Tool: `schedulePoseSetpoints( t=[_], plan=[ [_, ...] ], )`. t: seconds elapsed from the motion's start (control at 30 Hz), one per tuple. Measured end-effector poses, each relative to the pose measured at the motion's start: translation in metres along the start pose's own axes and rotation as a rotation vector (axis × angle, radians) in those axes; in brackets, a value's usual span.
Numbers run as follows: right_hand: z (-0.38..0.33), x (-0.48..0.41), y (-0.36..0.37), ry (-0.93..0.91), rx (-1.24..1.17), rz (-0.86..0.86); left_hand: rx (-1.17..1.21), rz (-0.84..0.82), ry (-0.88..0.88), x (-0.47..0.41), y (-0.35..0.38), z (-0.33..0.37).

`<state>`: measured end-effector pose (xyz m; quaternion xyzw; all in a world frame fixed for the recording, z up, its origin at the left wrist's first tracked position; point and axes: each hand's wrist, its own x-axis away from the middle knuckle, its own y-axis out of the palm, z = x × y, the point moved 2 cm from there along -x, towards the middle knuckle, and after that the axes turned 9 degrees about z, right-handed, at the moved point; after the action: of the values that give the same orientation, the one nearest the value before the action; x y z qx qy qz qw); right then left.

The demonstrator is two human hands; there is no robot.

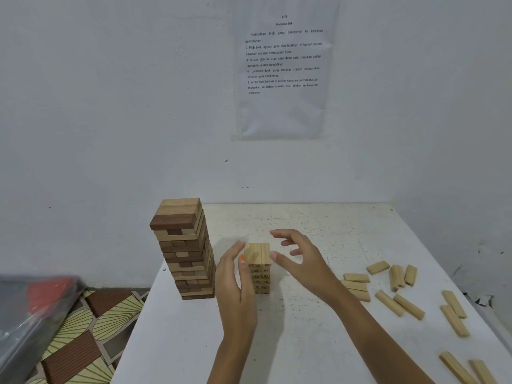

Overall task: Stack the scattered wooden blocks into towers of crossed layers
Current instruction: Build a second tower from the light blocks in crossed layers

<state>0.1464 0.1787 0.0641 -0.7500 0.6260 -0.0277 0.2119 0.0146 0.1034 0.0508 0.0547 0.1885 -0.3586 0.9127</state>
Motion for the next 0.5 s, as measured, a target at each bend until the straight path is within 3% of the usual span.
schedulePoseSetpoints(
  t=[0.2, 0.5],
  plan=[
    [-0.002, 0.02, -0.021, 0.059, -0.127, 0.2, 0.034, -0.07, 0.14, 0.011, 0.015, 0.028],
    [0.018, 0.058, -0.078, 0.142, -0.169, 0.344, 0.058, -0.284, 0.153, 0.053, 0.067, 0.038]
  ],
)
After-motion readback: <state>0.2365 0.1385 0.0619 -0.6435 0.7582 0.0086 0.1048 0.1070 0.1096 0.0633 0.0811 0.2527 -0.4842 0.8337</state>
